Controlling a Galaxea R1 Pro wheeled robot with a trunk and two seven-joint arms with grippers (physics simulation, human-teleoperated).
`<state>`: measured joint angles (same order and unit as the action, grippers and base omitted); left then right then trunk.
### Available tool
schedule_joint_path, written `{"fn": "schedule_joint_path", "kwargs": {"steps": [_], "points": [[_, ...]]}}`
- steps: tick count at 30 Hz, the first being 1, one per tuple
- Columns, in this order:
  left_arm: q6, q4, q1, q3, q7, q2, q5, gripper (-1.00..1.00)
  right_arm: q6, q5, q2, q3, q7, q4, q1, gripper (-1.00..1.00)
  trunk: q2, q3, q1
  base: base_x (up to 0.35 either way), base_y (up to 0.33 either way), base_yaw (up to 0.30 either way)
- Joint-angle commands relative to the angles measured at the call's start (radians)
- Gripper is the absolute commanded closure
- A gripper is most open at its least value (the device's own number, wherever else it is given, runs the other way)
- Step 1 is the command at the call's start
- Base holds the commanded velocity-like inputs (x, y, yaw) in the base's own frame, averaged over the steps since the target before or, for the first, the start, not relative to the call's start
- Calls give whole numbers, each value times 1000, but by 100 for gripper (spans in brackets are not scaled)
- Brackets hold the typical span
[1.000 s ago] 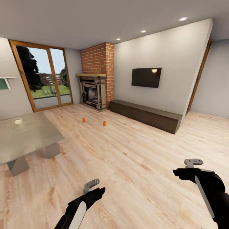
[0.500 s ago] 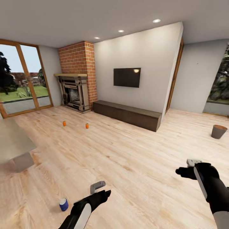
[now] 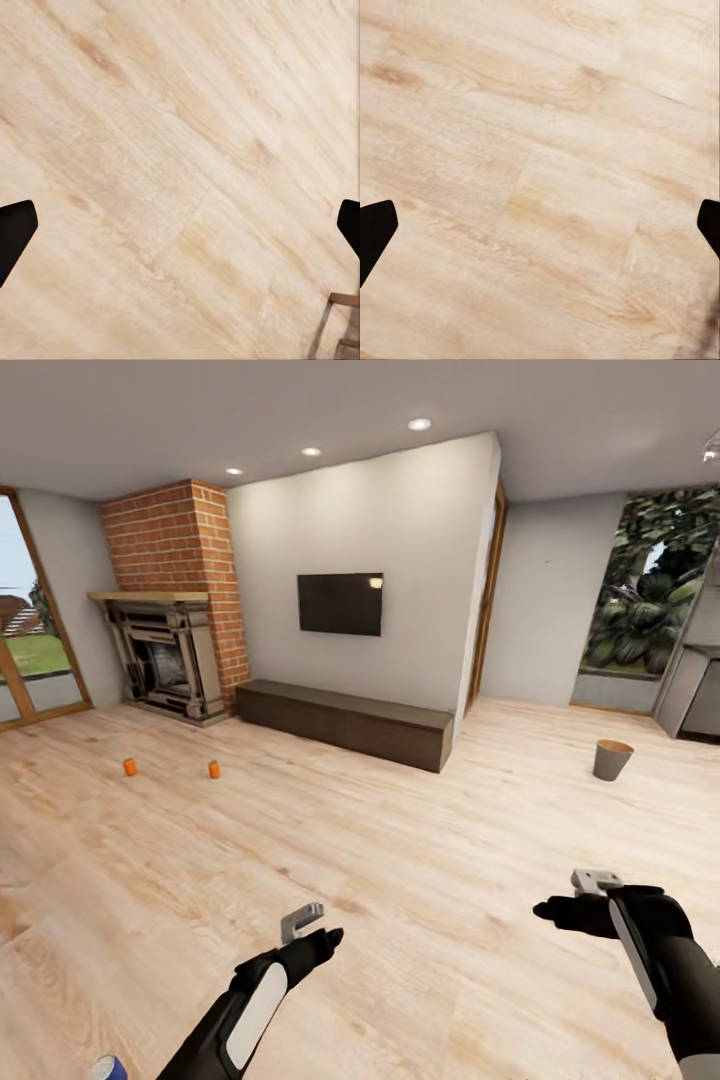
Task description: Put the three can of soda from the living room inside the tash can in the kitchen.
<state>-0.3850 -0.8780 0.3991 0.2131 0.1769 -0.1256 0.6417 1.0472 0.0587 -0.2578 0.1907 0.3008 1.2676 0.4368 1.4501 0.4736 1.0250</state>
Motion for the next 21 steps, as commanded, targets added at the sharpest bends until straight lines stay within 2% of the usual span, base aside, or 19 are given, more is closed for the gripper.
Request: {"fn": "schedule_joint_path", "kwargs": {"steps": [1, 4, 5, 6, 7, 8, 11, 16, 20, 21], "points": [[3, 1, -1, -1, 0, 1, 1, -100, 0, 0, 0, -2, 2, 27, -16, -100, 0, 0, 0, 108, -86, -255], [9, 5, -3, -28, 3, 2, 2, -100, 0, 0, 1, -6, 4, 54, -33, -100, 0, 0, 0, 71, -56, -250], [11, 1, -8, -61, 2, 3, 4, -100, 0, 0, 1, -13, 5, 67, -41, -100, 0, 0, 0, 36, -28, -244], [12, -9, -20, -110, -1, 3, 5, -100, 0, 1, 1, -22, 5, 81, -48, -100, 0, 0, 0, 23, -18, -242], [12, -19, -29, -137, -2, 3, 5, -100, 0, 1, 1, -25, 5, 90, -53, -100, 0, 0, 0, 18, -14, -241], [11, -46, -47, -189, -4, 3, 6, -100, 0, 2, 0, -29, 6, 112, -65, -100, 0, 0, 0, 12, -9, -240], [7, -89, -75, -266, -7, 4, 6, -100, 0, 2, 1, -35, 6, 182, -109, -100, 0, 0, 0, 6, -5, -239], [5, -105, -86, -299, -8, 4, 6, -100, 0, 2, 3, -41, 6, 243, -153, -100, 0, 0, 0, 14, -1, -238], [6, -108, -88, -300, -8, 4, 5, -100, 0, 3, 8, -59, 5, 245, -159, -100, 0, 0, 0, 163, 0, -237], [7, -109, -88, -298, -8, 3, 3, -100, 0, 3, 10, -72, 2, 218, -157, -100, 0, 0, 0, 263, 0, -237]]}}
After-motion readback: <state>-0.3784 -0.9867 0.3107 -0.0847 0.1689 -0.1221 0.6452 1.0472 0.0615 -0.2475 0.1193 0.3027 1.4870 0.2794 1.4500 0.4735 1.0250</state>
